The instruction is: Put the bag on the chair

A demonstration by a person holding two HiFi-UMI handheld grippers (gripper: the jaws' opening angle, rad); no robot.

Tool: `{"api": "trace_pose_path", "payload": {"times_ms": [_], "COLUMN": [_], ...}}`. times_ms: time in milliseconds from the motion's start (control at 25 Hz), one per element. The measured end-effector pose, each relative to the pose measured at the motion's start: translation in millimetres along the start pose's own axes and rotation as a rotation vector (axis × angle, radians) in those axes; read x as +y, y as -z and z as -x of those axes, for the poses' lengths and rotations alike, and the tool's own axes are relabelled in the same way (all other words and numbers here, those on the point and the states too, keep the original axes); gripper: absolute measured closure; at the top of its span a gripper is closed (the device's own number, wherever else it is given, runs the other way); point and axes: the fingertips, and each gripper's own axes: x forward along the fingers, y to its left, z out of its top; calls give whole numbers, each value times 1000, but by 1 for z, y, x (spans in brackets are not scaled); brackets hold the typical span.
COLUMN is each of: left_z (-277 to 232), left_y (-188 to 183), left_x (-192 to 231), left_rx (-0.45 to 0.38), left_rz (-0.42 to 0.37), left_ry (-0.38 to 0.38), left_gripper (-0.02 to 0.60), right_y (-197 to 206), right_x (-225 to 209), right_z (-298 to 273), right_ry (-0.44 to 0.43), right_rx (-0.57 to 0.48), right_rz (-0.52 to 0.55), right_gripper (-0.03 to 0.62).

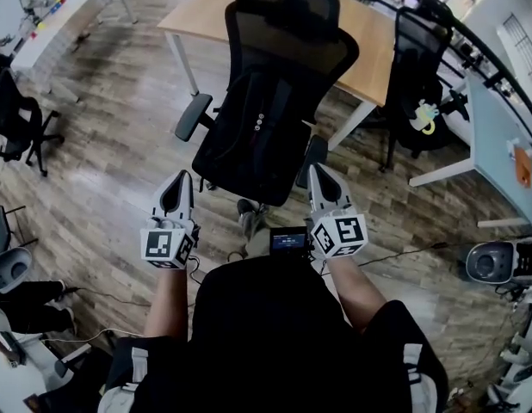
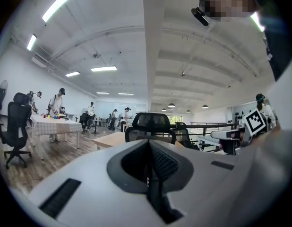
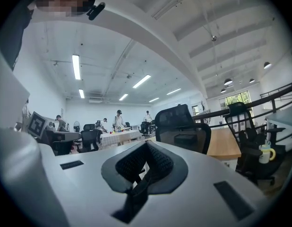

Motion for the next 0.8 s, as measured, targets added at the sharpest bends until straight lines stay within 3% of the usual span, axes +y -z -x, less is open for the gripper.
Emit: {"api": "trace_pose_path", "payload": {"times_ms": [480, 800], "left_z": [4, 6], "left_y": [10, 20], "left_x": [-10, -7], "left_rx": [21, 42], "left_rz": [74, 81], "left_ry": [52, 30], "left_gripper": [578, 578], "right_y": [-3, -3], "right_x": [11, 8], "right_z": [-5, 0], "right_ry": [-20, -4], "right_rx": [2, -6], "right_rz": [37, 29], "right_gripper": [583, 583]}}
